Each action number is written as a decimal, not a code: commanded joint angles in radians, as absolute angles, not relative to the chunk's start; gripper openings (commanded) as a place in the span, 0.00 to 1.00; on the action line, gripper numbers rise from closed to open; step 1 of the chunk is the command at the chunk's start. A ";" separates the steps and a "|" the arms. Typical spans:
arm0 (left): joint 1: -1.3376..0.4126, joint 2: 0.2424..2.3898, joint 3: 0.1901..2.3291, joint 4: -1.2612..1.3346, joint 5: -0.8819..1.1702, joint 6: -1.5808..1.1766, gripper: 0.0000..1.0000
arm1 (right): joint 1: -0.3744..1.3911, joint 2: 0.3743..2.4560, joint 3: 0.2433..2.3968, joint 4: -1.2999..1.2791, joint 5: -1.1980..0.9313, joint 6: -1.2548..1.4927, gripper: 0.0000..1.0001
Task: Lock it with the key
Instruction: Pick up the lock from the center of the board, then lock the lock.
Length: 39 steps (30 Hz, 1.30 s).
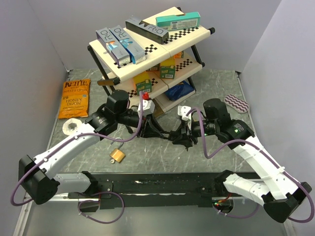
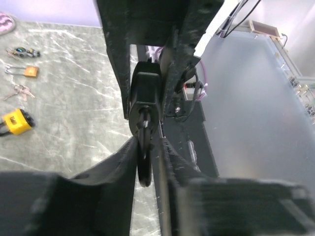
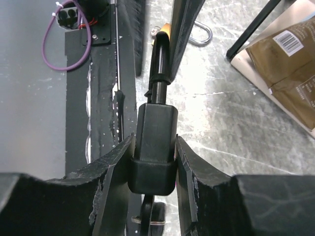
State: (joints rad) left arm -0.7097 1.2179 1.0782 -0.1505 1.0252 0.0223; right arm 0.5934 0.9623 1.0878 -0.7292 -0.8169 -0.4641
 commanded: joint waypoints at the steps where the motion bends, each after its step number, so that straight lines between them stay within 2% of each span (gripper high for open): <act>1: -0.707 1.193 1.160 -0.308 1.043 0.212 0.32 | 0.569 0.953 1.123 -0.676 -0.891 -0.445 0.00; 11: -0.707 1.200 1.147 -0.339 1.029 0.241 0.39 | 0.568 0.948 1.127 -0.681 -0.905 -0.475 0.00; 14: -0.707 1.210 1.144 -0.354 1.014 0.255 0.48 | 0.568 0.942 1.126 -0.670 -0.916 -0.477 0.00; 15: -0.706 1.215 1.138 -0.354 1.009 0.258 0.49 | 0.568 0.942 1.126 -0.670 -0.920 -0.479 0.00; 19: -0.707 1.224 1.132 -0.324 0.999 0.235 0.46 | 0.568 0.940 1.132 -0.666 -0.934 -0.476 0.00; 24: -0.709 1.243 1.140 -0.340 1.008 0.250 0.34 | 0.568 0.940 1.135 -0.652 -0.939 -0.468 0.00; 31: -0.709 1.255 1.147 -0.383 1.019 0.285 0.32 | 0.568 0.943 1.137 -0.643 -0.936 -0.459 0.00; 39: -0.709 1.266 1.150 -0.399 1.023 0.310 0.38 | 0.569 0.953 1.137 -0.629 -0.937 -0.449 0.00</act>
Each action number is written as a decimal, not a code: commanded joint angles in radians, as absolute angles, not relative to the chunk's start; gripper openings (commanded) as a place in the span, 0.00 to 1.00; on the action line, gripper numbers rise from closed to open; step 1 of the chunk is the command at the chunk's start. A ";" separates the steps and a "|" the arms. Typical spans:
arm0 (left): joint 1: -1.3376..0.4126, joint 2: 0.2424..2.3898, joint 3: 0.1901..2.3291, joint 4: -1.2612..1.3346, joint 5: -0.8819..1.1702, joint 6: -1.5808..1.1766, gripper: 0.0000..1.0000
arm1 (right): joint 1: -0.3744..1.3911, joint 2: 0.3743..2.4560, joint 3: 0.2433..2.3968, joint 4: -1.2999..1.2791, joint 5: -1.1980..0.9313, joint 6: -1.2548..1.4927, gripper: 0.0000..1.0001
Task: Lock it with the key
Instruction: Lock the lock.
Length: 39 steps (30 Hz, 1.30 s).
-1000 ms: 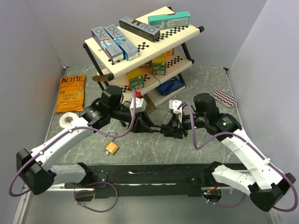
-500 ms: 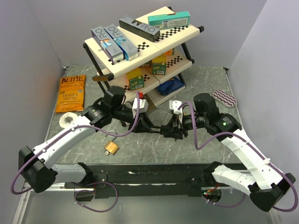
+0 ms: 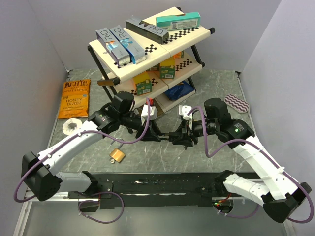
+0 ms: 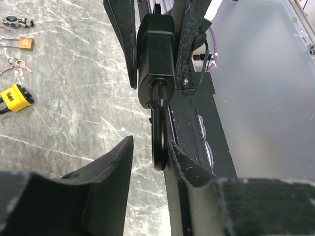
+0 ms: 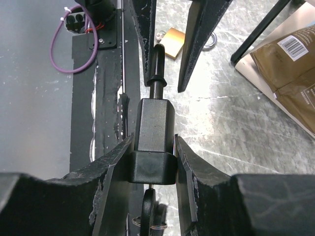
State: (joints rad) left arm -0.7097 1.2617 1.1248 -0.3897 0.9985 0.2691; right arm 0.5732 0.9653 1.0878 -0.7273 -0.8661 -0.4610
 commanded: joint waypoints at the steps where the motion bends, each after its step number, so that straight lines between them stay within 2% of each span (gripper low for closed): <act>1: -0.709 1.269 1.150 -0.397 1.023 0.308 0.38 | 0.569 0.956 1.137 -0.627 -0.936 -0.449 0.00; 3: -0.710 1.270 1.149 -0.394 1.020 0.311 0.33 | 0.568 0.959 1.140 -0.626 -0.940 -0.445 0.00; 4: -0.710 1.270 1.150 -0.393 1.020 0.311 0.25 | 0.568 0.962 1.141 -0.626 -0.940 -0.445 0.00; 6: -0.715 1.273 1.152 -0.399 1.016 0.322 0.17 | 0.568 0.966 1.144 -0.618 -0.942 -0.440 0.00; 7: -0.716 1.275 1.157 -0.403 1.017 0.330 0.10 | 0.568 0.969 1.146 -0.618 -0.940 -0.439 0.00; 9: -0.716 1.278 1.161 -0.408 1.017 0.342 0.01 | 0.568 0.974 1.149 -0.611 -0.943 -0.431 0.00; 13: -0.709 1.258 1.144 -0.379 1.022 0.319 0.01 | 0.568 0.988 1.155 -0.617 -0.937 -0.433 0.00; 14: -0.697 1.247 1.129 -0.342 1.038 0.287 0.01 | 0.568 0.991 1.163 -0.624 -0.931 -0.436 0.06; 15: -0.654 1.233 1.108 -0.213 1.060 0.178 0.01 | 0.568 0.994 1.167 -0.636 -0.917 -0.442 0.20; 16: -0.634 1.198 1.060 -0.143 1.087 0.114 0.01 | 0.566 1.000 1.172 -0.673 -0.905 -0.455 0.36; 17: -0.615 1.184 1.042 -0.086 1.094 0.060 0.01 | 0.566 1.002 1.173 -0.683 -0.894 -0.462 0.57; 20: -0.586 1.146 1.032 -0.023 1.095 0.006 0.01 | 0.546 0.977 1.140 -0.681 -0.862 -0.462 0.80; 23: -0.584 1.140 1.055 -0.041 1.123 0.009 0.01 | 0.520 0.963 1.109 -0.692 -0.856 -0.483 0.87; 31: -0.589 1.146 1.083 -0.075 1.158 0.025 0.01 | 0.509 0.995 1.109 -0.635 -0.902 -0.479 0.89; 36: -0.620 1.161 1.095 -0.086 1.149 0.029 0.01 | 0.512 1.017 1.147 -0.606 -0.957 -0.460 0.86; 39: -0.629 1.161 1.085 -0.036 1.143 0.006 0.01 | 0.520 1.026 1.157 -0.615 -0.968 -0.468 0.70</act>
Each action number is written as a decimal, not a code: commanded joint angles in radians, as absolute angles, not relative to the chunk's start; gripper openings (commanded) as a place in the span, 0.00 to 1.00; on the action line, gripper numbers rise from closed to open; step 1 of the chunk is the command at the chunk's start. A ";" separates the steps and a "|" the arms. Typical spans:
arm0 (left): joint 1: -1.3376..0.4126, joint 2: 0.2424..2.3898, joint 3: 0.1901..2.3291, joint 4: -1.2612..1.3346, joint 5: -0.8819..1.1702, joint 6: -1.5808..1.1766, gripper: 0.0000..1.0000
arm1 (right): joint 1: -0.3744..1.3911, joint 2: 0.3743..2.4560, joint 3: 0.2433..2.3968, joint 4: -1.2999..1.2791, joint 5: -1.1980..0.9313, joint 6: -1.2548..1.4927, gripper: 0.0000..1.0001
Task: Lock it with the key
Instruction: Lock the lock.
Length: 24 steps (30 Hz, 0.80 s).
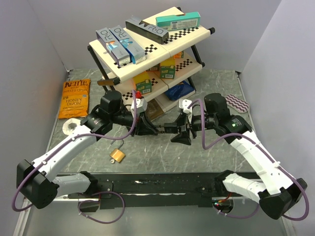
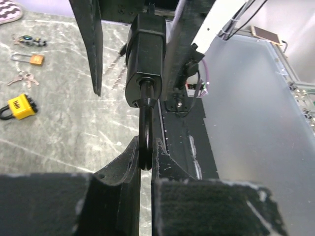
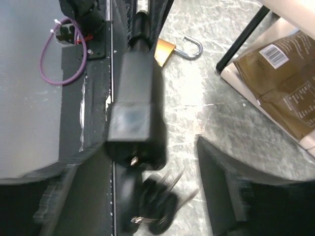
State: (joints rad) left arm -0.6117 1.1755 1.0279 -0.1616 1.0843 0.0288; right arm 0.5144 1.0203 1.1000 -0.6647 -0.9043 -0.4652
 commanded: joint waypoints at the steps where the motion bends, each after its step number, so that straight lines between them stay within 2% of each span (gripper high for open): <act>1: -0.629 1.161 1.081 -0.022 1.141 -0.029 0.01 | 0.520 1.026 1.154 -0.617 -0.969 -0.468 0.61; 4: -0.638 1.172 1.088 -0.034 1.140 -0.025 0.01 | 0.520 1.023 1.150 -0.623 -0.986 -0.486 0.44; 6: -0.647 1.183 1.095 -0.047 1.137 -0.011 0.01 | 0.526 1.025 1.155 -0.627 -0.992 -0.491 0.42; 11: -0.681 1.193 1.097 -0.051 1.103 0.033 0.01 | 0.541 1.035 1.173 -0.644 -1.023 -0.492 0.28; 21: -0.732 1.203 1.075 0.072 1.034 0.023 0.01 | 0.580 1.077 1.201 -0.660 -1.107 -0.466 0.15; 24: -0.745 1.215 1.081 0.092 1.035 0.015 0.01 | 0.592 1.088 1.198 -0.640 -1.111 -0.456 0.15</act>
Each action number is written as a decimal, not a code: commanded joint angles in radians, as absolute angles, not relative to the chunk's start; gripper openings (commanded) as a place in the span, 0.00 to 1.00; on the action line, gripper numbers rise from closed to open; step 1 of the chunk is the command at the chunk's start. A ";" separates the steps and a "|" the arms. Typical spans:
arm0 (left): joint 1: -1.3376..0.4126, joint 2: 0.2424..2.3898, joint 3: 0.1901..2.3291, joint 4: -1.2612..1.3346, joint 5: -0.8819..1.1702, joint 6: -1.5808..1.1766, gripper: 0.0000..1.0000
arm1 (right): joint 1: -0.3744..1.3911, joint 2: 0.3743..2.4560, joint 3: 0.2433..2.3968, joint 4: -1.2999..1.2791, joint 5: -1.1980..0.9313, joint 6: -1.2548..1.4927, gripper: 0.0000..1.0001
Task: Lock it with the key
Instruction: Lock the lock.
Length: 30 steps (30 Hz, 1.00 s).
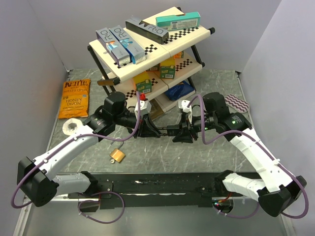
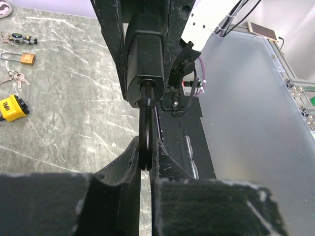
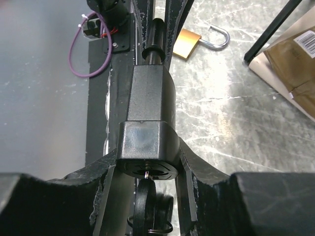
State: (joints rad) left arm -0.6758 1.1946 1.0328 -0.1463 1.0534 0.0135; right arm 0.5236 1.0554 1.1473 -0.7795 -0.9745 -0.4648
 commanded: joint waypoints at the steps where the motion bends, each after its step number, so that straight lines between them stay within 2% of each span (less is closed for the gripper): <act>1: -0.750 1.218 1.081 0.100 1.038 0.006 0.01 | 0.594 1.088 1.193 -0.624 -1.111 -0.446 0.15; 8: -0.773 1.244 1.074 0.210 1.052 -0.081 0.01 | 0.620 1.095 1.163 -0.508 -1.114 -0.376 0.11; 16: -0.787 1.249 1.074 0.262 1.080 -0.103 0.01 | 0.638 1.100 1.112 -0.431 -1.101 -0.359 0.00; 30: -0.837 1.279 1.112 0.327 1.051 -0.127 0.01 | 0.699 1.183 1.091 -0.299 -1.097 -0.318 0.00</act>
State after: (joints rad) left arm -0.6968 1.2472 1.0317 -0.0311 1.1046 -0.1005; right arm 0.5678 1.0836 1.1160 -0.6800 -0.9874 -0.3325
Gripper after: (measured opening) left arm 0.109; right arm 0.419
